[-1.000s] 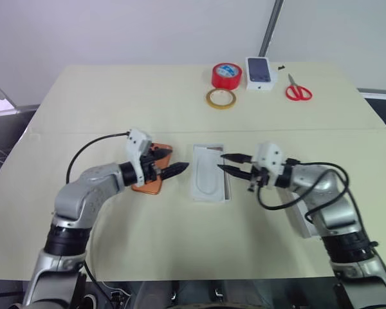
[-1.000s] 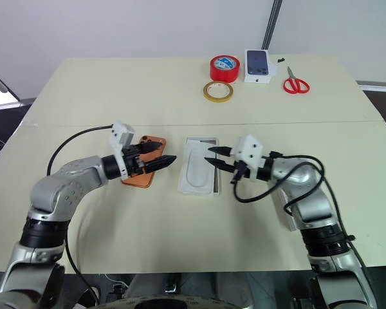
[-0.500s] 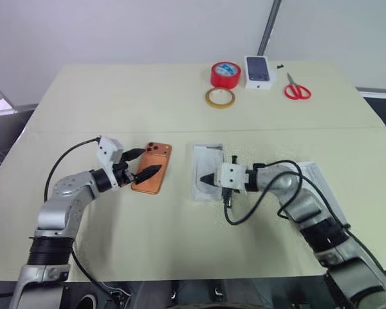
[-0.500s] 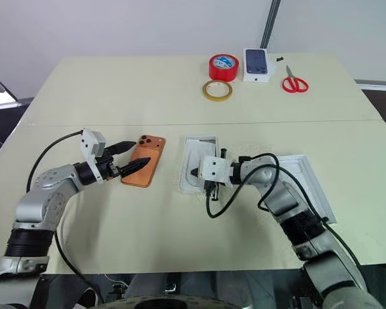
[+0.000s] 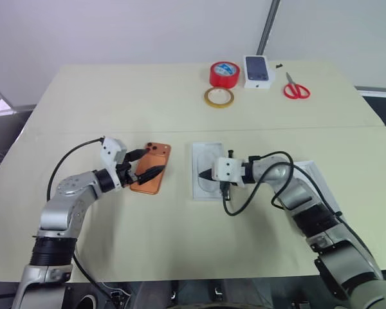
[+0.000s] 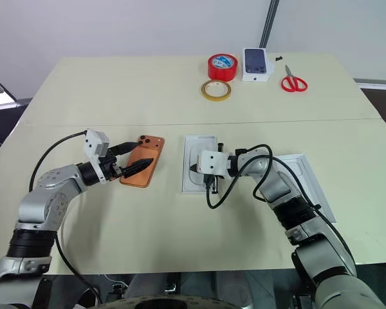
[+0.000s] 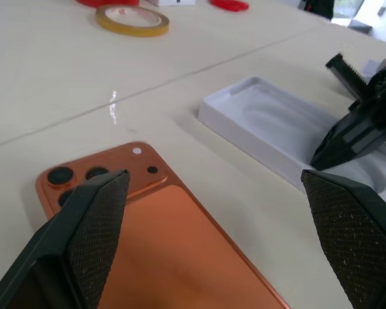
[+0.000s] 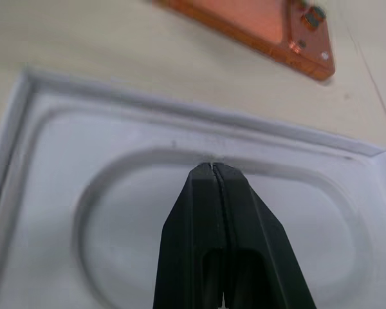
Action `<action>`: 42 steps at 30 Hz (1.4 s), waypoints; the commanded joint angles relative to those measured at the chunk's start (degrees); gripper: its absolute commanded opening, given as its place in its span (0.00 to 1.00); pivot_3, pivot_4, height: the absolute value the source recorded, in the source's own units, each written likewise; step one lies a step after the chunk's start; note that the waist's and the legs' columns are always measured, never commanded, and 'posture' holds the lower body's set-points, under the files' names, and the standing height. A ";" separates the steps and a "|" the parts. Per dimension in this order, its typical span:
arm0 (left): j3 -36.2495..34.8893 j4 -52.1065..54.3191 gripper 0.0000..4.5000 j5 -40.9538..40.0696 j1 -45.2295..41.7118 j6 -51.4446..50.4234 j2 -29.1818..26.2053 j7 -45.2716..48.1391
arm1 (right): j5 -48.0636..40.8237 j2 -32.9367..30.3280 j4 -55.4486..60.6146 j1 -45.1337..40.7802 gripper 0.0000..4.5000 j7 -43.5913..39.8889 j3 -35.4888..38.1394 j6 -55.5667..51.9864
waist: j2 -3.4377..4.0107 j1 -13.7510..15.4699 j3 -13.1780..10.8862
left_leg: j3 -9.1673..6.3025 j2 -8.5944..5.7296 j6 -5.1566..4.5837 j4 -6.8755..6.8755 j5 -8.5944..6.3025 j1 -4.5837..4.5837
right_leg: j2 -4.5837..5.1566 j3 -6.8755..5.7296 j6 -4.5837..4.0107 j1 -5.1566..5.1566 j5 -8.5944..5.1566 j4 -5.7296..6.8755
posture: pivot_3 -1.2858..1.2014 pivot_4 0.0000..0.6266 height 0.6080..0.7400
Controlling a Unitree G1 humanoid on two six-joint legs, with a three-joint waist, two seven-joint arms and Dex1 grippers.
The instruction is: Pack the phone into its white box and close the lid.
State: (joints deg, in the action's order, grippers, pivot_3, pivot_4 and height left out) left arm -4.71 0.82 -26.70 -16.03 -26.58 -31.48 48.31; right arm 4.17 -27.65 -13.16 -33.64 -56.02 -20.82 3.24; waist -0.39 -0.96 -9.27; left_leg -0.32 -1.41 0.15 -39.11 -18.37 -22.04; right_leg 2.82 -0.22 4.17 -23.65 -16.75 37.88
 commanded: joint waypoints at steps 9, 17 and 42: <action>-1.82 -19.15 1.00 -3.04 -14.70 -18.14 -9.34 6.61 | -1.04 11.89 7.97 -4.75 0.01 11.03 2.88 -14.17 | -0.03 -0.06 0.00 | 0.00 0.00 0.43 -0.03 0.26 -0.38 | -0.04 0.00 0.00 -0.56 0.00 0.32 | 0.52 0.24 1.00; 2.22 -32.44 1.00 -2.77 -22.54 -29.65 -10.81 14.92 | 6.99 13.60 3.78 -8.70 0.01 7.91 -8.56 -20.44 | -0.09 -0.04 0.02 | 0.01 -0.07 0.49 -0.08 0.30 -0.45 | -0.06 0.00 0.00 -0.64 0.00 0.37 | 0.52 0.24 1.00; 5.23 -22.96 1.00 -2.37 -21.53 -43.93 -1.47 10.18 | 12.97 19.09 -8.33 -13.20 0.01 9.29 -11.65 -21.91 | 0.27 0.37 0.75 | -0.03 -0.09 0.19 -0.09 0.13 0.10 | -0.02 0.02 0.00 -0.06 0.00 0.43 | 0.52 0.24 1.00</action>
State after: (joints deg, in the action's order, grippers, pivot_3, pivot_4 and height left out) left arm -3.68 -22.69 -27.89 -38.10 -68.10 -36.69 58.28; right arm 16.95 -9.38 -21.79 -46.98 -46.48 -31.83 -19.16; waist -0.12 -0.59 -8.52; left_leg -0.37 -1.51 0.33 -39.19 -18.25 -21.85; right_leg 2.80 -0.20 4.17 -23.62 -16.74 38.27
